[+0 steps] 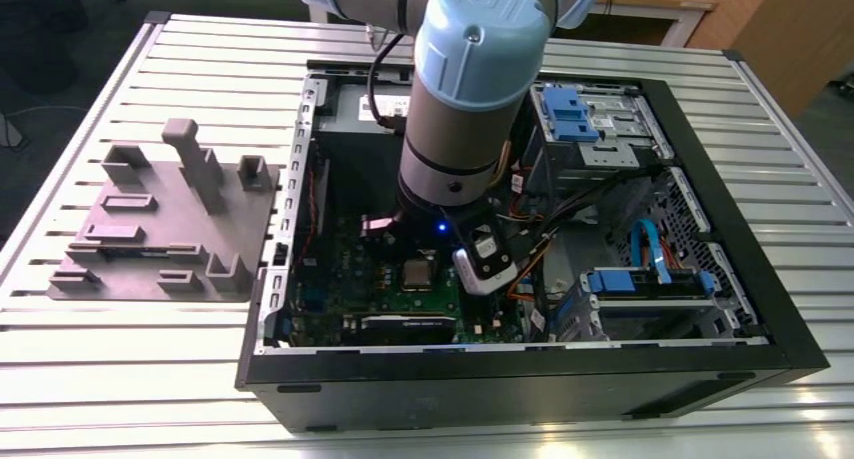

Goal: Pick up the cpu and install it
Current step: 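Place the cpu into insertion slot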

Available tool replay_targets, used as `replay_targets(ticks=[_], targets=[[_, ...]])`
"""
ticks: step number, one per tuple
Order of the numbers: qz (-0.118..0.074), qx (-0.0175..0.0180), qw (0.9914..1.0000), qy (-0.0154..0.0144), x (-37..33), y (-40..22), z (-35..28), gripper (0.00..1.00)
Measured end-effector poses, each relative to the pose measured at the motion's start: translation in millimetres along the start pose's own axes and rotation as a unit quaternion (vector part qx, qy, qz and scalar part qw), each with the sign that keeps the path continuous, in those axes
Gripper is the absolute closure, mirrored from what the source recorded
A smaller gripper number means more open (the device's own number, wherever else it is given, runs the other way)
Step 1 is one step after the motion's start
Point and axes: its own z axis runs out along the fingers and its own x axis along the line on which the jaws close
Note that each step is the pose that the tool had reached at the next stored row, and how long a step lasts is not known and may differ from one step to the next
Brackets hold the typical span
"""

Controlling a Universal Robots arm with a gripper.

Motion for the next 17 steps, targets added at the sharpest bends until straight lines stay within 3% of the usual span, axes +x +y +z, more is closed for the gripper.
replay_targets(ticks=[17], targets=[[0.005,-0.0003,0.99999,0.0000,-1.3,-0.3,1.8,0.53]])
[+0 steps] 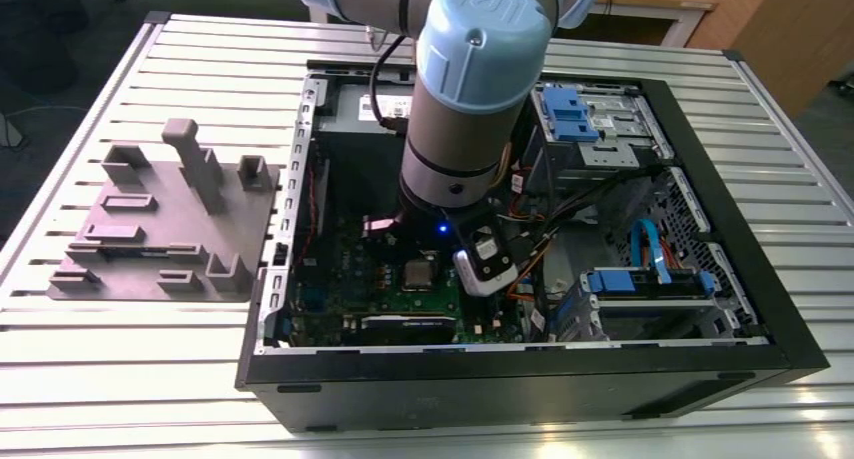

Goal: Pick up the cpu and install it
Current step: 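Place the cpu into insertion slot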

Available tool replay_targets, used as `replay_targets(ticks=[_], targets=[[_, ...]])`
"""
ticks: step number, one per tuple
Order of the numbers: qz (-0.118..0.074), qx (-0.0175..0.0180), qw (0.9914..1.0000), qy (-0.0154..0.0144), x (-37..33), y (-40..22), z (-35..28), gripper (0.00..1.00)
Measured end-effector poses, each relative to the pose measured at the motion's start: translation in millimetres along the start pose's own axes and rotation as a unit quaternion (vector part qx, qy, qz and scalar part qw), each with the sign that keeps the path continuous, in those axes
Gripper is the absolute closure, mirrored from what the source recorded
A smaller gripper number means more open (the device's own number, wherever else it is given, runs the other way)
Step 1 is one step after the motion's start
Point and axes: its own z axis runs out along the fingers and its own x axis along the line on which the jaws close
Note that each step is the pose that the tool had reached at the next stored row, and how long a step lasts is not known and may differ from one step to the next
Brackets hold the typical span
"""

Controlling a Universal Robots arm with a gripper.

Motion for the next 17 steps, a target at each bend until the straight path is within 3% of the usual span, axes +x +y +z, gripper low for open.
replay_targets(ticks=[11,12,17], targets=[[0.000,-0.0002,1.00000,-0.0001,0.0,0.0,0.2,0.52],[0.000,-0.0002,1.00000,0.0000,0.0,0.1,0.3,0.45],[0.000,0.0001,1.00000,0.0001,0.0,0.0,-0.3,0.45]])
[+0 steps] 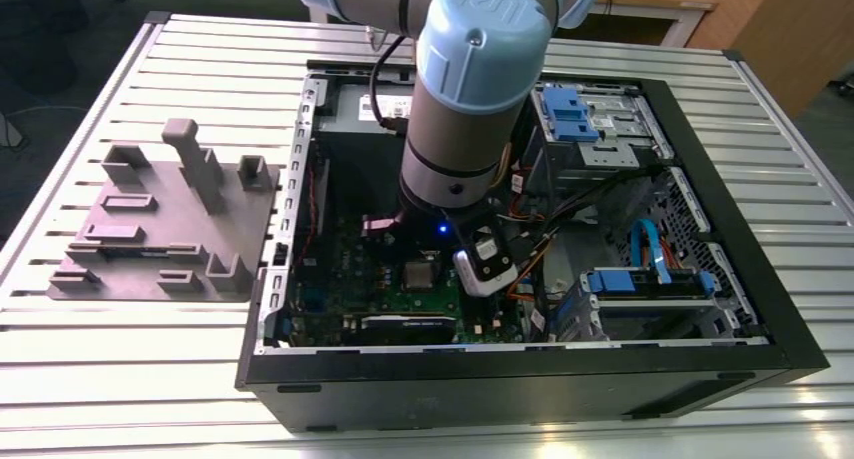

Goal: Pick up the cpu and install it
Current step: 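Place the cpu into insertion slot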

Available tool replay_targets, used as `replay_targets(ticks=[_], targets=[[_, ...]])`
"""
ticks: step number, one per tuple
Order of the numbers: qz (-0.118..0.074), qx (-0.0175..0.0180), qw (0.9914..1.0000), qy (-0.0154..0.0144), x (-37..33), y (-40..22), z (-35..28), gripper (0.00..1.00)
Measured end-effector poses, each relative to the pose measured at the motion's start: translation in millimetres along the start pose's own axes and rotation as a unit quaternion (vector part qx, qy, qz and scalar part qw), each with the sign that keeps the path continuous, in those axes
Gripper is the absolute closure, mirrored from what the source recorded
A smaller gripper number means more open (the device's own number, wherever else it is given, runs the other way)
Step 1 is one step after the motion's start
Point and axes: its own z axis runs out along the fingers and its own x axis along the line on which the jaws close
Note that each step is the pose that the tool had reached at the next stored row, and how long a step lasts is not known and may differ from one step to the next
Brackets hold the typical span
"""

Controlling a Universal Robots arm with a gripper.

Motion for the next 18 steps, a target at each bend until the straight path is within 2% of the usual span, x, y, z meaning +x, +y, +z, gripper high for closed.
replay_targets(ticks=[3,8,10,11,12,13,18], targets=[[0.000,-0.0002,1.00000,-0.0001,0.1,0.1,-2.2,0.45],[0.000,-0.0003,1.00000,-0.0001,0.1,0.1,-2.2,0.45],[0.000,-0.0003,1.00000,-0.0002,0.1,0.1,-2.3,0.47],[0.000,-0.0002,1.00000,-0.0004,-0.1,0.1,-2.3,0.53],[0.000,-0.0002,1.00000,-0.0001,-0.1,0.1,-2.3,0.53],[0.000,-0.0002,1.00000,-0.0001,0.0,0.1,-2.4,0.58],[0.000,-0.0003,1.00000,0.0000,0.2,0.1,-3.0,0.58]])
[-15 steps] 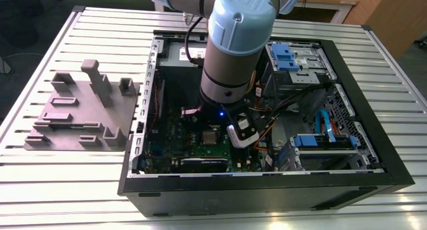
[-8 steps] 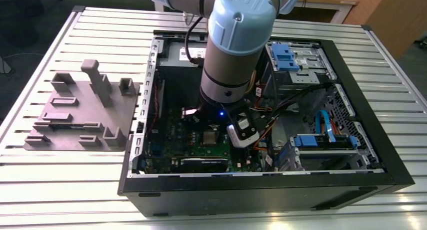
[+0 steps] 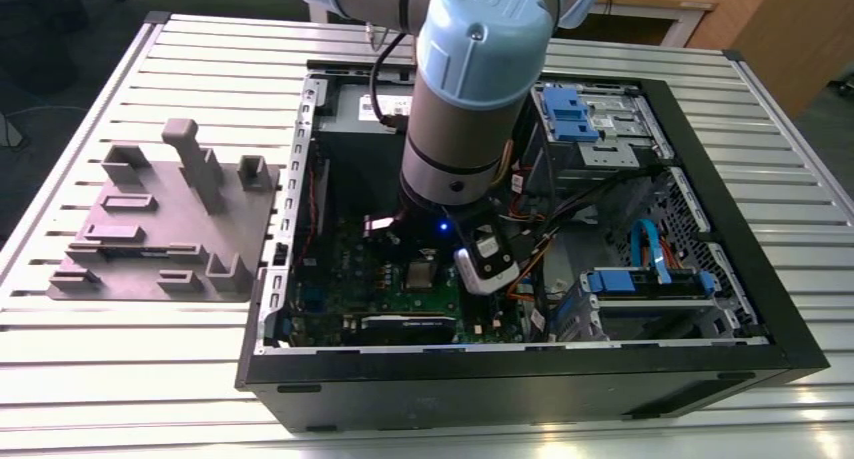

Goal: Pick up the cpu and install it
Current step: 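Place the cpu into insertion slot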

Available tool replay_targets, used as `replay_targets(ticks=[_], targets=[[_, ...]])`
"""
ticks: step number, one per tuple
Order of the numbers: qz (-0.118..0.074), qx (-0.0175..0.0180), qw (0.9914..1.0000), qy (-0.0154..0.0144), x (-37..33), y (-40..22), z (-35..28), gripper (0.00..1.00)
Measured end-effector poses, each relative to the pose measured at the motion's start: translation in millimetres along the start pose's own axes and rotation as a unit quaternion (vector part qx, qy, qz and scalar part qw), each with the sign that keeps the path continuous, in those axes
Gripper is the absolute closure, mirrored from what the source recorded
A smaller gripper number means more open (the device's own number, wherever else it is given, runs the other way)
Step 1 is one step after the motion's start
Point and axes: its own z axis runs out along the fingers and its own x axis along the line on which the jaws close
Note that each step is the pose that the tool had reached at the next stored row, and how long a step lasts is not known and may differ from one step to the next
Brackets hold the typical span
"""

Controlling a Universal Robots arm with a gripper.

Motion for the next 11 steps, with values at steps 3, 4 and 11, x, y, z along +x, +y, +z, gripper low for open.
replay_targets(ticks=[3,4,11], targets=[[0.000,0.0002,1.00000,0.0006,0.4,0.0,-3.3,0.59],[0.000,0.0000,1.00000,0.0003,0.3,0.1,-3.4,0.59],[0.000,0.0001,1.00000,0.0004,0.1,0.0,-3.3,0.73]])
